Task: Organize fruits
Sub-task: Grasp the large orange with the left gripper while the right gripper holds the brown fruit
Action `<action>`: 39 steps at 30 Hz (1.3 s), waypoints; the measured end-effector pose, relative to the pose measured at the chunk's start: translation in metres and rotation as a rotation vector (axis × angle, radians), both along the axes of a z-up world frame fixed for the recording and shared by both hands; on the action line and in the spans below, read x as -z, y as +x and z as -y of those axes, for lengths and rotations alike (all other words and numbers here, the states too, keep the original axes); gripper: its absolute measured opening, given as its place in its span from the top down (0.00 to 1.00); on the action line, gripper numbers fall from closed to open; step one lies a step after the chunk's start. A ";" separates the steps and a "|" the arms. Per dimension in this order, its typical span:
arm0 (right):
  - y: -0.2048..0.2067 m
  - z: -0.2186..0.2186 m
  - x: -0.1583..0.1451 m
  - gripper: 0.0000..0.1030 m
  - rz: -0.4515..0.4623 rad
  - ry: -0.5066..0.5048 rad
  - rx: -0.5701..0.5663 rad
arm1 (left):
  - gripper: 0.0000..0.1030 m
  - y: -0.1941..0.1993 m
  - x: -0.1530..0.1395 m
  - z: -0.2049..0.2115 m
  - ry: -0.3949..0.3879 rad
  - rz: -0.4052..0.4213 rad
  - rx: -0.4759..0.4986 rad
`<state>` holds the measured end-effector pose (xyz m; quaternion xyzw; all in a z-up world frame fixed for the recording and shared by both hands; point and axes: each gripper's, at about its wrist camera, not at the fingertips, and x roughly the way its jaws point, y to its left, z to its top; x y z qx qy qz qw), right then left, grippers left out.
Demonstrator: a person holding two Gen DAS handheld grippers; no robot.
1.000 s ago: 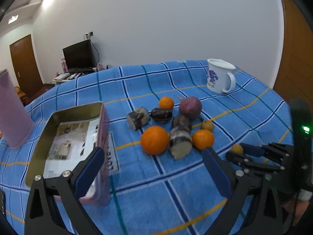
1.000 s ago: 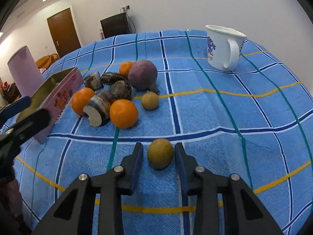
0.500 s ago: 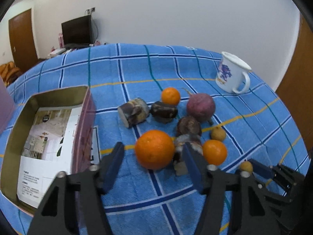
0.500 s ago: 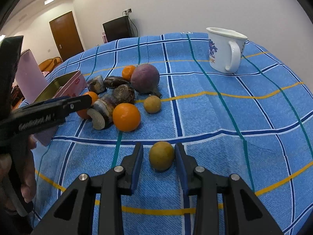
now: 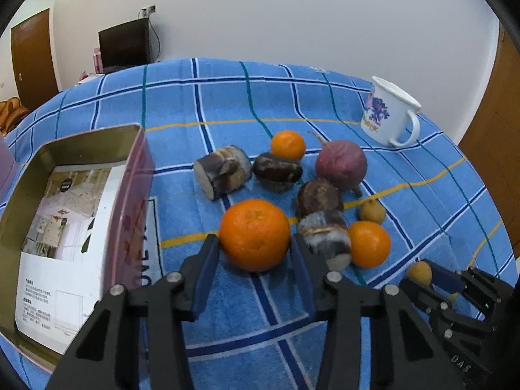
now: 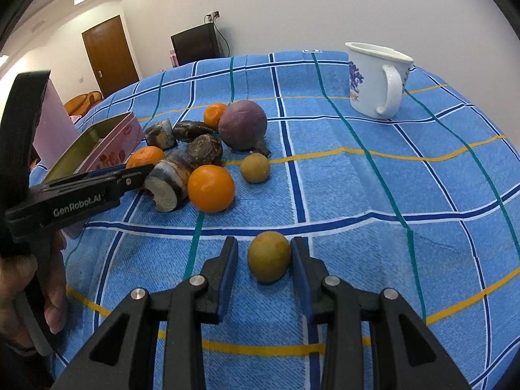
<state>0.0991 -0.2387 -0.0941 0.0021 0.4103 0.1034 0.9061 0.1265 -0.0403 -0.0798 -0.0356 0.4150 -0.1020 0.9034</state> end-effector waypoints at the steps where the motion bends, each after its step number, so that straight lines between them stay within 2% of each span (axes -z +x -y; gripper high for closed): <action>1: 0.000 0.000 0.000 0.66 0.002 0.000 0.000 | 0.55 -0.002 0.000 0.000 0.001 0.005 0.003; 14: -0.007 0.000 0.000 0.66 0.017 -0.007 -0.001 | 0.56 -0.028 -0.003 -0.007 -0.029 0.061 0.004; 16: -0.005 0.002 0.001 0.72 0.007 -0.001 0.014 | 0.56 -0.029 -0.004 -0.008 -0.042 0.067 0.008; 20: -0.005 0.005 0.001 0.73 0.006 0.038 -0.007 | 0.57 -0.034 -0.007 -0.011 -0.056 0.090 0.009; 29: -0.012 -0.003 -0.004 0.74 0.046 0.018 -0.040 | 0.68 -0.041 -0.013 -0.011 -0.054 0.134 0.009; 35: -0.014 -0.003 -0.008 0.74 0.067 0.029 -0.040 | 0.72 -0.043 -0.014 -0.008 -0.039 0.144 0.026; 39: -0.016 -0.003 -0.010 0.74 0.080 0.034 -0.042 | 0.79 -0.046 -0.015 -0.011 -0.052 0.154 0.028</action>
